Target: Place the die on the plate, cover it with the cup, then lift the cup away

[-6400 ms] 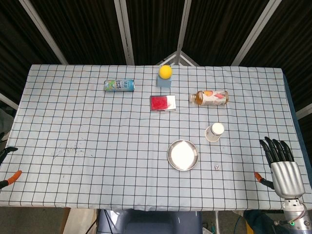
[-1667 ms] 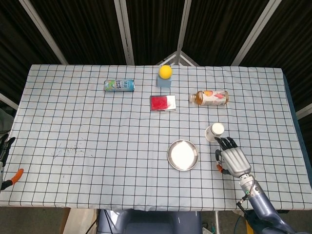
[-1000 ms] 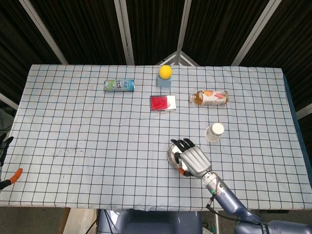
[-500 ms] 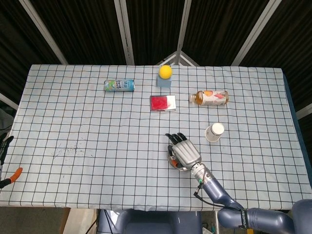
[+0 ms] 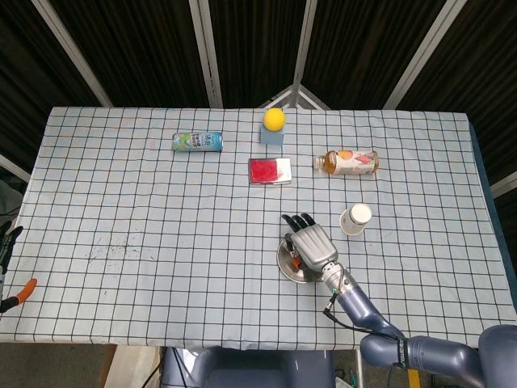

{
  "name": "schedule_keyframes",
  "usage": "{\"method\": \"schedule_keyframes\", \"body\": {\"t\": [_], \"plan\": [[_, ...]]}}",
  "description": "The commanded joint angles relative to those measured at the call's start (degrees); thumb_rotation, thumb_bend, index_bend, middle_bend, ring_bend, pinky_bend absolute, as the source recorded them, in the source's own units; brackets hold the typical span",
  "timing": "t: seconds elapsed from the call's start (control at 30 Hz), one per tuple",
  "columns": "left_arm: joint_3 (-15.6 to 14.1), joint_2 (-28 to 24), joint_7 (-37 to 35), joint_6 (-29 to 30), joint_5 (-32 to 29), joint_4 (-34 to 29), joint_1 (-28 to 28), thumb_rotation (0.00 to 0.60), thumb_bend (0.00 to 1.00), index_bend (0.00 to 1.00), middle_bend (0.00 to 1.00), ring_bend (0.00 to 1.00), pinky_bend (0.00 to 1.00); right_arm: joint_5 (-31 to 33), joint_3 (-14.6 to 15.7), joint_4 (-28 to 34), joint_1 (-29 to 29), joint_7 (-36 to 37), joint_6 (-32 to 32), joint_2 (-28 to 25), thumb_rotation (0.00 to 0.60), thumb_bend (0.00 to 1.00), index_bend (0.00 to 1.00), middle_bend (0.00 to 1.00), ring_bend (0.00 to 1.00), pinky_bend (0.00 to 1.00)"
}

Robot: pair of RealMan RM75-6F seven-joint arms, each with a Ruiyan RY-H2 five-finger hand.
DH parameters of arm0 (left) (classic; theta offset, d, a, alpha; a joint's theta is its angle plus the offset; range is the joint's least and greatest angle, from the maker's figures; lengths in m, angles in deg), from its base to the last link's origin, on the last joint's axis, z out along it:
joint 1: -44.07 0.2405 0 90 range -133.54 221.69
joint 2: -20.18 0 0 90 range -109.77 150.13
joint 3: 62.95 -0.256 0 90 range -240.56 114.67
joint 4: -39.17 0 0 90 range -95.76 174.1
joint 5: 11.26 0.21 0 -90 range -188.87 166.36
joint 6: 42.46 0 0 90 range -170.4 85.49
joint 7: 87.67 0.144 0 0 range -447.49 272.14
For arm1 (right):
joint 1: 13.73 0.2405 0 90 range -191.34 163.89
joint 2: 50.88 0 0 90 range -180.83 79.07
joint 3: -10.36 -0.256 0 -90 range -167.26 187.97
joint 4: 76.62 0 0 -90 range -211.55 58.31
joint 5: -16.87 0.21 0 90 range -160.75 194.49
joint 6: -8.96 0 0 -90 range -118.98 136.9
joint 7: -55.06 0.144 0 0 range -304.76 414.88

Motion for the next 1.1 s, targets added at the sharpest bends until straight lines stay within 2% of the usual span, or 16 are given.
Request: {"method": "schedule_keyframes", "body": {"t": [0.03, 0.37, 0.4, 0.5, 0.57, 0.73, 1.0, 1.1], "plan": [[0.00, 0.02, 0.06, -0.06, -0.05, 0.02, -0.02, 0.600, 0.36, 0.02, 0.00, 0.00, 0.00, 0.50, 0.28, -0.26, 0.18, -0.06, 0.32, -0.24, 0.600, 0.42, 0.68, 0.11, 0.13, 0.12], [-0.09, 0.28, 1.00, -0.35, -0.20, -0.15, -0.15, 0.600, 0.36, 0.02, 0.00, 0.00, 0.00, 2.08, 1.60, 0.47, 0.19, -0.19, 1.32, -2.15, 0.600, 0.42, 0.67, 0.11, 0.13, 0.12], [-0.11, 0.31, 1.12, -0.35, -0.21, -0.17, -0.15, 0.600, 0.36, 0.02, 0.00, 0.00, 0.00, 2.20, 1.68, 0.84, 0.21, -0.12, 1.44, -2.52, 0.600, 0.42, 0.65, 0.11, 0.12, 0.12], [-0.12, 0.41, 1.44, -0.47, -0.29, -0.22, -0.21, 0.600, 0.36, 0.02, 0.00, 0.00, 0.00, 2.76, 2.11, 1.93, 0.43, -0.40, 2.15, -3.59, 0.600, 0.40, 0.48, 0.11, 0.11, 0.10], [-0.15, 0.43, 1.54, -0.53, -0.31, -0.26, -0.23, 0.600, 0.36, 0.02, 0.00, 0.00, 0.00, 3.63, 2.21, 2.75, 0.65, -0.77, 2.54, -4.15, 0.600, 0.34, 0.36, 0.11, 0.10, 0.10], [-0.12, 0.43, 1.53, -0.26, -0.22, -0.30, -0.14, 0.600, 0.36, 0.02, 0.00, 0.00, 0.00, 5.33, 2.04, 3.54, 1.10, -1.07, 2.59, -4.23, 0.600, 0.21, 0.21, 0.10, 0.10, 0.09], [0.04, 0.42, 1.23, -0.34, -0.64, -0.19, -0.15, 0.600, 0.36, 0.02, 0.00, 0.00, 0.00, 7.07, 1.85, 3.33, 1.70, -1.76, 1.51, -3.99, 0.600, 0.18, 0.14, 0.09, 0.10, 0.09], [0.05, 0.46, 1.34, -0.40, -0.73, -0.24, -0.18, 0.600, 0.36, 0.02, 0.00, 0.00, 0.00, 4.69, 0.59, 3.33, 1.18, 0.34, -1.56, -4.15, 0.600, 0.18, 0.14, 0.09, 0.10, 0.09]]}}
